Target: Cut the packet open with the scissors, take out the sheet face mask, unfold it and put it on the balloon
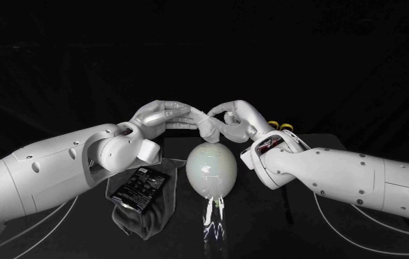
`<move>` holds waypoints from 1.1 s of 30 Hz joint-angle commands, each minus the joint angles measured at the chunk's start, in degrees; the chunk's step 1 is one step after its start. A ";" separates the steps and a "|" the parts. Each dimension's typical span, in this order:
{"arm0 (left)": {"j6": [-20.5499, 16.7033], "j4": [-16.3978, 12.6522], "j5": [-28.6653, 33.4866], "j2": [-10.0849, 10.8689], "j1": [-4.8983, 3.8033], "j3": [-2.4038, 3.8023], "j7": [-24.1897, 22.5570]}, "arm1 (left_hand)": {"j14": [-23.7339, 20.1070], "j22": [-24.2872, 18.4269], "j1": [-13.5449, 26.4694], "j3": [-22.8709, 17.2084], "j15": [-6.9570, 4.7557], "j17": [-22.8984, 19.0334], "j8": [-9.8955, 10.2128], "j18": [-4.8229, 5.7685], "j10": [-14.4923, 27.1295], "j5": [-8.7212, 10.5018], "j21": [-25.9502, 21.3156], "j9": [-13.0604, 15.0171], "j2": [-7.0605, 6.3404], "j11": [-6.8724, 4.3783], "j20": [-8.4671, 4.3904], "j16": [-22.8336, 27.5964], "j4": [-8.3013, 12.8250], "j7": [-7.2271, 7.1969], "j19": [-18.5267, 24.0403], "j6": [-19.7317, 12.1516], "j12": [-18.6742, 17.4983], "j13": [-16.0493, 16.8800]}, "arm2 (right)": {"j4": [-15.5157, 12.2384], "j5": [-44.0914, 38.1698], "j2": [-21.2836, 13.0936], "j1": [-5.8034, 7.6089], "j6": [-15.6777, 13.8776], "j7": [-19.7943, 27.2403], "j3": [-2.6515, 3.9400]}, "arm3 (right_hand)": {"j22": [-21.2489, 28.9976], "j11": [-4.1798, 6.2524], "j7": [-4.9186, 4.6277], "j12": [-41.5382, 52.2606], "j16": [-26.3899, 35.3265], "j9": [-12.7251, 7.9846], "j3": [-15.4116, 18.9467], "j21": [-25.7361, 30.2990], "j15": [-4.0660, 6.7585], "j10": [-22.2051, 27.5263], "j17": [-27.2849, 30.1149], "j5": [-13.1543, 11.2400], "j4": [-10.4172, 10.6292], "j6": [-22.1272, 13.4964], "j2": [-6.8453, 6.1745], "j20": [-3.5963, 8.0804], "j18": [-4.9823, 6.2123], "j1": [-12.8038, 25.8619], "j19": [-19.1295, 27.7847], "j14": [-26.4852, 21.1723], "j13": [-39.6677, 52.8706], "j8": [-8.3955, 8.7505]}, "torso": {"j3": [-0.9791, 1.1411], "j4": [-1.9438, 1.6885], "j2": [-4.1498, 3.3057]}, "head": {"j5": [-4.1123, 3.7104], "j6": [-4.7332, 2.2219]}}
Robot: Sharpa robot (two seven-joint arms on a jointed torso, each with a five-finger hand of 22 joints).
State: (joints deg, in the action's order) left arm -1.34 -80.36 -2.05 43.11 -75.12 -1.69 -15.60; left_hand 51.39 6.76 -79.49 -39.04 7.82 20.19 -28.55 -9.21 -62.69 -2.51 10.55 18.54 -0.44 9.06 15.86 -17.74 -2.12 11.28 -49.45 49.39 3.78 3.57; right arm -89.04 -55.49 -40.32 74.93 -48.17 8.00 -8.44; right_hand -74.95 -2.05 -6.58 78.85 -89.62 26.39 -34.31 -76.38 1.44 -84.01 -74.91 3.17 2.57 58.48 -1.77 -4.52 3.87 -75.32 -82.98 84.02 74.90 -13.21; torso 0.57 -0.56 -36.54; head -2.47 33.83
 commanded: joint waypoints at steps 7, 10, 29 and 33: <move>-0.01 -0.02 -0.22 -0.02 -0.15 0.12 -0.54 | -0.40 0.09 -0.03 -0.14 -0.08 0.03 -0.21 -0.42 -0.40 -0.25 0.17 3.92 0.70 -0.02 -0.05 -0.33 0.22 0.05 -0.16 0.41 -0.13 0.02 | 0.04 1.22 -0.15 -0.03 1.58 0.84 0.02 | -11.03 0.01 -0.11 -0.53 -0.38 0.16 -1.95 0.20 0.19 -0.30 -15.09 -0.32 0.63 -0.76 1.43 0.00 -0.84 0.72 -0.18 5.98 7.45 -0.57 | -0.01 -0.03 -0.01 | -0.02 0.08; -0.18 0.04 -0.33 0.01 -0.15 0.12 -0.56 | -0.40 0.09 -0.03 -0.14 -0.08 0.03 -0.21 -0.42 -0.40 -0.25 0.17 3.92 0.70 -0.02 -0.05 -0.33 0.22 0.05 -0.16 0.41 -0.13 0.02 | 0.03 1.59 -0.24 -0.03 1.89 1.02 0.02 | -10.98 -0.02 -0.16 -0.56 -0.38 0.15 -2.13 0.34 0.16 -0.28 -15.09 -0.31 0.78 -0.88 1.48 -0.02 -0.81 0.86 -0.10 5.98 7.44 -0.55 | -0.02 -0.02 0.00 | -0.02 0.02; -0.51 -0.23 -0.69 -0.23 -0.15 0.11 -0.58 | -0.43 0.17 -0.06 -0.18 -0.10 0.05 -0.24 -0.43 -0.44 -0.25 0.28 4.01 0.74 -0.04 -0.06 -0.42 0.28 0.02 -0.15 0.42 -0.13 0.02 | 0.45 6.40 0.46 0.08 2.03 2.90 0.11 | -9.84 -2.09 -2.39 -3.80 0.04 -1.28 5.23 4.41 -1.73 2.26 -14.36 -0.08 2.94 -5.74 -6.19 -1.56 -0.07 6.28 2.25 5.70 5.43 2.14 | 0.01 0.00 0.00 | 0.06 0.02; -0.50 -0.29 -1.36 -0.30 -0.15 0.11 -0.51 | -0.43 0.18 -0.06 -0.18 -0.10 0.06 -0.25 -0.43 -0.46 -0.25 0.31 4.03 0.74 -0.04 -0.07 -0.45 0.29 0.02 -0.14 0.42 -0.13 0.02 | 0.81 7.45 0.92 0.22 1.14 3.08 0.20 | -10.05 -1.90 -2.14 -3.25 -0.20 -1.38 5.19 3.71 -1.61 1.97 -14.77 0.14 3.28 -5.09 -5.27 -1.64 -0.16 5.68 1.86 5.86 5.72 2.03 | -0.01 -0.03 -0.01 | 0.00 -0.02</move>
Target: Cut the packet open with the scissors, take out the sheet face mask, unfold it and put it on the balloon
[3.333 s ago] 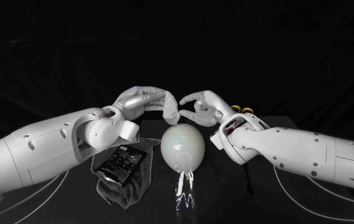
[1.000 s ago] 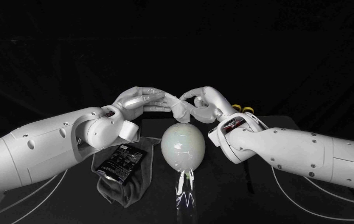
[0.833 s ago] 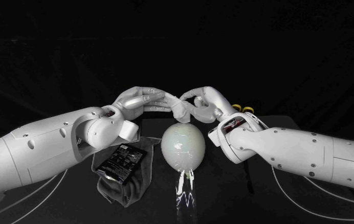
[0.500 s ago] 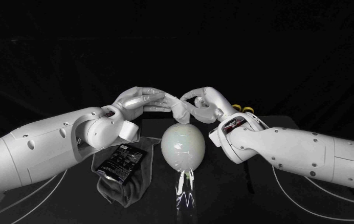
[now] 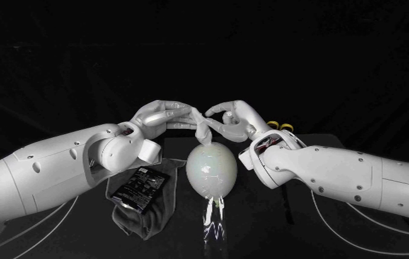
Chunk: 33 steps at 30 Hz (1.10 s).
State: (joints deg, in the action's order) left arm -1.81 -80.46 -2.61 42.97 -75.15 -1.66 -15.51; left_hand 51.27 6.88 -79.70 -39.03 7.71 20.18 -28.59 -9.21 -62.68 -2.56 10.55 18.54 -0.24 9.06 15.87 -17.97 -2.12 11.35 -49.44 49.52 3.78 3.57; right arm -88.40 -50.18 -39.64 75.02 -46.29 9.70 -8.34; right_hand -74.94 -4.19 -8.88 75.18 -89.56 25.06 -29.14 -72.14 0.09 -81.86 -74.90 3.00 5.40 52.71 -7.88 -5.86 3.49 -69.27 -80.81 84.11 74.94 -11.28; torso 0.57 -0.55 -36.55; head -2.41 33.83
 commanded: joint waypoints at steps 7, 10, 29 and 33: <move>0.05 -0.18 -1.58 -0.24 -0.11 0.08 -0.45 | -0.30 0.13 0.16 -0.18 0.00 0.09 -0.25 -0.42 -0.56 -0.20 0.40 4.11 0.57 -0.06 -0.08 -0.32 0.29 -0.06 -0.14 0.30 -0.10 0.03 | 0.63 2.84 1.14 0.27 -1.66 1.45 0.22 | -10.41 0.70 0.66 1.45 -0.44 -0.16 -0.57 -1.73 0.14 -0.82 -15.10 0.17 0.23 1.89 2.53 -0.14 0.02 -2.19 -1.01 5.89 6.23 -0.21 | -0.03 -0.02 -0.03 | -0.12 -0.05; 0.11 -0.17 -1.80 -0.28 -0.11 0.07 -0.38 | -0.28 0.16 0.18 -0.18 -0.01 0.10 -0.27 -0.42 -0.61 -0.20 0.46 4.15 0.58 -0.08 -0.08 -0.38 0.29 -0.06 -0.12 0.31 -0.09 0.04 | 0.87 2.96 1.53 0.29 -2.09 1.54 0.25 | -10.54 0.79 0.75 1.75 -0.44 -0.23 -0.87 -2.15 0.22 -1.01 -15.10 0.07 0.11 2.05 3.08 -0.06 -0.06 -2.75 -1.25 5.89 6.40 -0.21 | 0.00 -0.09 -0.03 | -0.13 -0.05; 0.03 -0.03 -2.11 -0.35 -0.11 0.06 -0.32 | -0.26 0.23 0.22 -0.17 -0.04 0.13 -0.31 -0.41 -0.73 -0.20 0.56 4.25 0.60 -0.10 -0.09 -0.51 0.29 -0.08 -0.09 0.33 -0.07 0.05 | 0.47 2.66 1.67 0.31 0.91 1.10 0.30 | -10.70 0.98 0.95 2.37 -0.44 -0.27 -0.46 -2.75 0.43 -1.39 -15.10 -0.11 -0.61 2.90 2.67 0.19 -0.19 -3.65 -1.60 5.89 6.72 -0.46 | -0.01 -0.02 -0.03 | -0.09 -0.03; 0.03 -0.02 -2.11 -0.33 -0.11 0.06 -0.33 | -0.26 0.27 0.24 -0.16 -0.05 0.15 -0.32 -0.41 -0.76 -0.20 0.61 4.29 0.59 -0.11 -0.09 -0.57 0.29 -0.09 -0.07 0.32 -0.07 0.05 | 0.17 2.73 1.35 0.31 1.09 1.26 0.30 | -10.71 0.91 0.88 2.37 -0.44 -0.40 0.27 -2.78 0.39 -1.40 -15.10 -0.13 0.12 2.87 2.41 0.20 -0.20 -2.75 -1.62 5.89 6.71 -0.33 | -0.02 0.02 -0.04 | -0.05 0.06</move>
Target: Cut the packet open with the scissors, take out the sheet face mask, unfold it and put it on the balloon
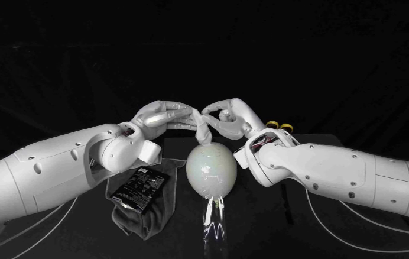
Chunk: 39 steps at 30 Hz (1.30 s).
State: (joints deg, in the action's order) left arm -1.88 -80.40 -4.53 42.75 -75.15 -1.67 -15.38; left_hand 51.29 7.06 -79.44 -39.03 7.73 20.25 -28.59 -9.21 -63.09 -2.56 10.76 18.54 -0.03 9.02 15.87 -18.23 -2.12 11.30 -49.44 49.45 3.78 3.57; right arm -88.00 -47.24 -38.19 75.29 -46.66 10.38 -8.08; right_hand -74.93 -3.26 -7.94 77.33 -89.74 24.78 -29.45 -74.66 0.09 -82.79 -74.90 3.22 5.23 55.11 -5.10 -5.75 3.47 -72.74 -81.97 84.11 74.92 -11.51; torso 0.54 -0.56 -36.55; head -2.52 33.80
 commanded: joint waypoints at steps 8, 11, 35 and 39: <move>0.11 -0.06 -0.19 -0.16 -0.11 0.07 -0.42 | -0.28 0.08 -0.02 -0.16 -0.07 0.08 -0.32 -0.40 -0.35 -0.20 0.39 4.29 0.38 -0.07 -0.10 -0.30 0.29 -0.04 -0.07 0.39 -0.07 0.05 | -0.18 -0.17 0.08 0.03 1.56 0.62 0.04 | -10.72 -0.01 -0.05 0.25 -0.26 -0.17 0.80 -0.26 0.39 -0.49 -15.10 -0.34 0.51 0.45 -0.42 0.09 -0.18 0.94 -0.45 5.89 6.73 -0.04 | 0.05 -0.01 0.00 | -0.02 0.08; 0.12 -0.06 -0.20 -0.18 -0.11 0.07 -0.39 | -0.28 0.08 -0.02 -0.16 -0.07 0.08 -0.32 -0.40 -0.35 -0.20 0.39 4.29 0.38 -0.07 -0.10 -0.30 0.29 -0.04 -0.07 0.39 -0.07 0.05 | -0.14 -0.16 0.17 0.03 1.64 0.59 0.04 | -10.72 -0.01 -0.05 0.25 -0.26 -0.17 0.80 -0.26 0.39 -0.49 -15.10 -0.34 0.51 0.45 -0.42 0.09 -0.18 0.94 -0.45 5.89 6.73 -0.04 | 0.00 -0.04 -0.02 | -0.01 0.17; -0.08 -0.03 -0.25 -0.19 -0.11 0.07 -0.24 | -0.28 0.08 -0.02 -0.16 -0.07 0.08 -0.32 -0.40 -0.35 -0.20 0.39 4.29 0.38 -0.07 -0.10 -0.30 0.29 -0.04 -0.07 0.39 -0.07 0.05 | 0.10 -0.10 0.60 0.03 -0.74 1.75 0.04 | -11.82 2.02 2.38 3.91 -0.26 1.29 -1.00 -4.15 1.98 -2.83 -15.10 -0.44 -1.06 5.06 2.72 1.23 -0.96 -2.59 -2.49 5.89 9.10 -3.35 | 0.02 0.00 0.00 | 0.03 0.18; -0.17 0.00 -0.28 -0.17 -0.11 0.07 -0.22 | -0.28 0.08 -0.02 -0.16 -0.07 0.08 -0.32 -0.40 -0.35 -0.20 0.39 4.29 0.38 -0.07 -0.10 -0.30 0.29 -0.04 -0.07 0.39 -0.07 0.05 | 0.03 -0.10 0.48 0.03 -1.39 2.11 0.04 | -12.02 2.46 2.84 4.51 -0.26 1.95 -1.71 -4.84 2.43 -3.24 -15.10 -0.45 -1.34 5.76 3.13 1.72 -1.10 -2.96 -2.84 5.89 9.50 -4.50 | 0.03 0.02 -0.01 | 0.02 0.15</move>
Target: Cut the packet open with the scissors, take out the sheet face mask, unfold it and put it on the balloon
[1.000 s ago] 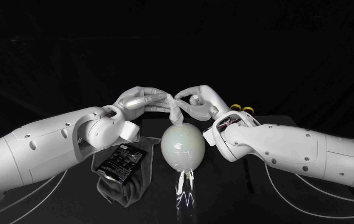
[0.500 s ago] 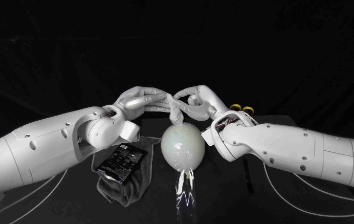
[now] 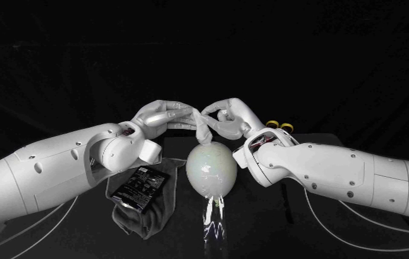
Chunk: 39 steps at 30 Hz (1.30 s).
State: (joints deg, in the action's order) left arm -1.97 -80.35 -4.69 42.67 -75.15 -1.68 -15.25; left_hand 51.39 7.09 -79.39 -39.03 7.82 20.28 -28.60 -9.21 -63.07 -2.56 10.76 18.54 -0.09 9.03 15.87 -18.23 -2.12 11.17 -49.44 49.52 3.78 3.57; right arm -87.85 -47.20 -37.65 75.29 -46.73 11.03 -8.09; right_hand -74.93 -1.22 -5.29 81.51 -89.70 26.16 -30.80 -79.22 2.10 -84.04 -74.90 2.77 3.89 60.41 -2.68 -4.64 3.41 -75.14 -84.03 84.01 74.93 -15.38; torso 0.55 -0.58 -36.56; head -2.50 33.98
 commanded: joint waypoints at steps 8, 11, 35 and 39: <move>-0.25 0.01 -0.14 -0.02 -0.11 0.08 -0.34 | -0.37 0.06 -0.07 -0.16 -0.16 0.05 -0.32 -0.40 -0.36 -0.20 0.39 4.29 0.44 -0.08 -0.10 -0.31 0.29 0.10 -0.07 0.33 -0.07 0.05 | -0.24 -0.32 -0.52 0.03 -1.96 1.52 0.04 | -12.21 0.71 0.47 1.13 -0.30 1.15 -0.93 -1.01 0.71 -2.46 -15.10 0.01 -0.09 0.59 0.73 0.96 -1.22 -0.50 -1.14 5.99 10.05 -1.60 | 0.01 0.01 0.02 | -0.03 -0.04; -0.36 0.02 -0.14 0.02 -0.11 0.08 -0.35 | -0.37 0.06 -0.07 -0.16 -0.16 0.05 -0.32 -0.40 -0.36 -0.20 0.39 4.29 0.44 -0.08 -0.10 -0.31 0.29 0.10 -0.07 0.33 -0.07 0.05 | -0.28 -0.89 -0.68 0.03 -2.00 0.93 0.04 | -12.25 0.82 0.59 1.38 -0.30 1.44 -1.29 -1.17 0.82 -2.61 -15.10 0.01 -0.32 0.58 0.69 1.10 -1.25 -0.65 -1.22 5.99 10.23 -2.07 | 0.01 0.01 0.02 | -0.02 -0.06; -1.39 0.26 -0.13 0.34 -0.10 0.07 -0.52 | -0.42 0.20 -0.04 -0.21 -0.20 0.09 -0.38 -0.38 -0.48 -0.19 0.59 4.50 0.50 -0.12 -0.11 -0.52 0.31 0.06 0.05 0.33 -0.09 0.05 | -0.83 -2.80 -2.54 0.03 -1.30 -1.41 0.03 | -12.34 1.00 0.77 1.46 -0.30 2.05 -1.60 -1.53 1.00 -2.72 -15.10 0.01 -0.48 0.59 0.43 1.31 -1.33 -0.46 -1.38 5.99 10.31 -3.09 | 0.01 0.05 0.01 | 0.04 -0.08; -1.44 0.33 -0.12 0.34 -0.10 0.07 -0.49 | -0.42 0.20 -0.04 -0.21 -0.20 0.09 -0.38 -0.38 -0.48 -0.19 0.59 4.50 0.50 -0.12 -0.11 -0.52 0.31 0.06 0.05 0.33 -0.09 0.05 | -0.89 -2.84 -2.66 0.03 -1.46 -1.47 0.03 | -12.37 1.02 0.79 1.53 -0.30 2.12 -1.66 -1.62 1.02 -2.76 -15.10 0.01 -0.46 0.57 0.46 1.33 -1.35 -0.41 -1.42 5.99 10.36 -3.19 | 0.01 0.02 0.01 | 0.02 -0.04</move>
State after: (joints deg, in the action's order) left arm -3.07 -80.01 -4.85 43.03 -75.15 -1.69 -15.07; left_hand 51.26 7.23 -79.43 -39.20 7.70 20.31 -28.60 -9.21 -63.23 -2.56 11.08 18.54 -0.06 8.87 15.87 -18.46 -1.95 11.24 -49.44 49.55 3.78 3.57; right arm -88.65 -49.15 -40.26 75.30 -48.25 9.89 -8.09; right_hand -74.94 -0.62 -4.89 83.08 -89.80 26.22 -32.18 -80.65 2.87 -83.83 -74.90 2.64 3.47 60.57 -2.35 -3.69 2.56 -75.48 -83.98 84.04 74.95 -16.87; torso 0.55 -0.53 -36.54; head -2.44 33.91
